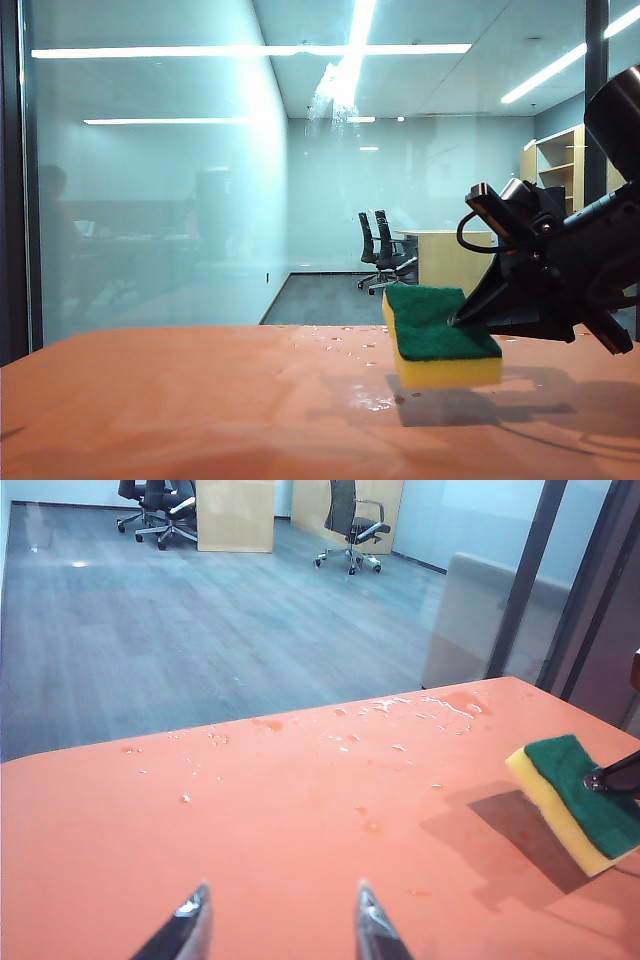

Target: Pick up the sponge from the table, wipe the water off the glass, and finally place the sponge back on the table.

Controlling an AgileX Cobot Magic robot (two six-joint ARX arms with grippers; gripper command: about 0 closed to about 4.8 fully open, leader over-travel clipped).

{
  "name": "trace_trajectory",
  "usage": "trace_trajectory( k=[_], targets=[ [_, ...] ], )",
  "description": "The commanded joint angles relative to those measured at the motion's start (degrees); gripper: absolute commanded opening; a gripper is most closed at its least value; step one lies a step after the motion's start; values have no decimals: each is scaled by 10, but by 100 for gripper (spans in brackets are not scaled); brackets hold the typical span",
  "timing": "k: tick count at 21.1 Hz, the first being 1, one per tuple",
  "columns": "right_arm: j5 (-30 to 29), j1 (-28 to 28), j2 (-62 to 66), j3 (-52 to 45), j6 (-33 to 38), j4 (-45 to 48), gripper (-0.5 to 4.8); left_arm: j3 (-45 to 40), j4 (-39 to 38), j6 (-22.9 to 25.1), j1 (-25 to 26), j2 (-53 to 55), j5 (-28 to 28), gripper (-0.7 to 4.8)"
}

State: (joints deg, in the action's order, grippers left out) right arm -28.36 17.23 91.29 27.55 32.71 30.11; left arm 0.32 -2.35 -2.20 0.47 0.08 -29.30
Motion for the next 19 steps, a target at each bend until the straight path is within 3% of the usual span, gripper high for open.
trace_trajectory(
  k=[1,3,6,8,9,11,14,16,17,19],
  targets=[
    [-25,1,-1,3,8,10,-9,2,7,2,0,1,-1,183],
    [-37,1,-1,3,8,10,-8,2,7,2,0,1,-1,183],
    [-50,1,-1,3,17,10,68,2,8,2,0,1,-1,183],
    [-52,1,-1,2,17,8,72,2,7,2,0,1,-1,183],
    [-52,1,-1,2,17,3,119,2,7,2,0,1,-1,183],
    [-50,1,-1,2,16,0,138,2,7,2,0,1,-1,183],
    [-23,0,-1,3,9,12,117,2,7,2,0,1,-1,183],
    [-9,0,-1,3,-8,38,14,2,7,2,0,1,-1,183],
    [-6,0,-1,3,-15,59,-9,2,7,2,0,1,-1,183],
    [16,0,-2,3,-15,108,-9,2,7,2,0,1,-1,183]
  ],
)
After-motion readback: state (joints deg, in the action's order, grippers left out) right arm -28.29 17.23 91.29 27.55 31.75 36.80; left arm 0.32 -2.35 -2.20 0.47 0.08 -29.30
